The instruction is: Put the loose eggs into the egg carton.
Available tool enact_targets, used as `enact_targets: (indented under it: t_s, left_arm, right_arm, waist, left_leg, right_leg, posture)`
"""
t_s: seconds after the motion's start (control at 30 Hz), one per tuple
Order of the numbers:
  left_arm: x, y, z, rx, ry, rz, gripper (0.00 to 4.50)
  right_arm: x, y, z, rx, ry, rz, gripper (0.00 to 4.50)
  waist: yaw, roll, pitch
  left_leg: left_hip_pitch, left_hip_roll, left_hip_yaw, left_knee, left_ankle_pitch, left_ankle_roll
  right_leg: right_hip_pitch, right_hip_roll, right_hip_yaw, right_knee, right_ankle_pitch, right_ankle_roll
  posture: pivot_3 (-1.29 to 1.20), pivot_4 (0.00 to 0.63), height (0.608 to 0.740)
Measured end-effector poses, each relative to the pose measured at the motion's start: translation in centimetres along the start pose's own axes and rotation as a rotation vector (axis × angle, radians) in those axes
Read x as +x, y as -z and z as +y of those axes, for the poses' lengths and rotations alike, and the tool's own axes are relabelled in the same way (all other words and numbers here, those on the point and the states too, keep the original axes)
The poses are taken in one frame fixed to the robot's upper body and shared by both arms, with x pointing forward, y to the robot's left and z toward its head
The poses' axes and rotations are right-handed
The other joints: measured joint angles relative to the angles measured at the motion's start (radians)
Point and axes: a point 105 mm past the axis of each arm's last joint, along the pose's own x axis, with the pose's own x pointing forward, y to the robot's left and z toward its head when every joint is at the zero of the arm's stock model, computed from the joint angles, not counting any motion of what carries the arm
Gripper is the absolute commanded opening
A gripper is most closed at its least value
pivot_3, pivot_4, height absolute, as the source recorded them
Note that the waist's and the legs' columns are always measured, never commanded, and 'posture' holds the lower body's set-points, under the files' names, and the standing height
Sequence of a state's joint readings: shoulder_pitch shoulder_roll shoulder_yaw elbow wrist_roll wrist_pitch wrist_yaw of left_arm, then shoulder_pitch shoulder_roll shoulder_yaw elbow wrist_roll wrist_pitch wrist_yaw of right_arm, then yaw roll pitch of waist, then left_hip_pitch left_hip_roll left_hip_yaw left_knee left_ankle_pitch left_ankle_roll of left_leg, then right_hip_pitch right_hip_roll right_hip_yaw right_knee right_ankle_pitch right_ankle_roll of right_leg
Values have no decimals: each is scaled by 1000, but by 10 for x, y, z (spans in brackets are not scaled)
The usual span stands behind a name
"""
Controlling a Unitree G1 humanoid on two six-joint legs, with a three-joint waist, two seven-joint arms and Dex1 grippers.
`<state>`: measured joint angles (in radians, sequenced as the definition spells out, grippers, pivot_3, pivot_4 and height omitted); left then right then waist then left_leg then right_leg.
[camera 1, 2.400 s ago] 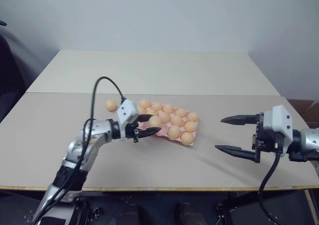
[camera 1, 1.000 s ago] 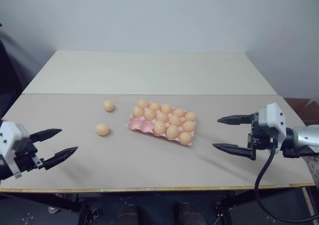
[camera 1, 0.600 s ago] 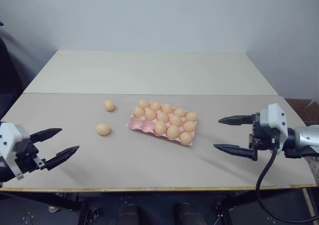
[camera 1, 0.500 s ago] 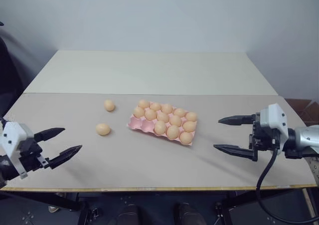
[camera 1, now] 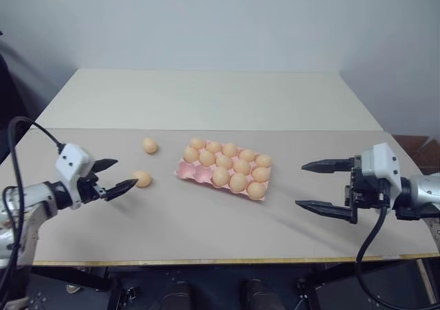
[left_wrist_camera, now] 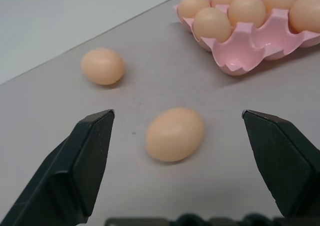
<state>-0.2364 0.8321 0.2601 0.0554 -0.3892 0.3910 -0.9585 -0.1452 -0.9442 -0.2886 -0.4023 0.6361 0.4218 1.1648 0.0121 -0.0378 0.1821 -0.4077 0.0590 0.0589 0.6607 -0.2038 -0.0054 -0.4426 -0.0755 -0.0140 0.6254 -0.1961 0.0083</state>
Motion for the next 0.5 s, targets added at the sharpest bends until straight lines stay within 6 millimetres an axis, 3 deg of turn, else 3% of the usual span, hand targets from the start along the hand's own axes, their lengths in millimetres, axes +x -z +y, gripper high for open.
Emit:
enact_targets:
  t_s: [0.3,0.5]
  left_arm:
    - [40,28,9,-36,69,99,4458]
    - [48,40,15,-41,70,138,2946]
  right_arm:
    - [0,-5,3,-16,6,-6,4500]
    - [-2,-3,5,-14,28,1,4500]
  waist:
    - [1,-1,-1]
    - [-1,-2,-1]
  left_leg:
    - [0,0,0,0,0,0]
    - [-1,-1,0,0,0,0]
  right_leg:
    - [1,0,0,0,1,2]
    - [1,0,0,0,4,6]
  posture:
    - [0,150,740]
    - [0,150,740]
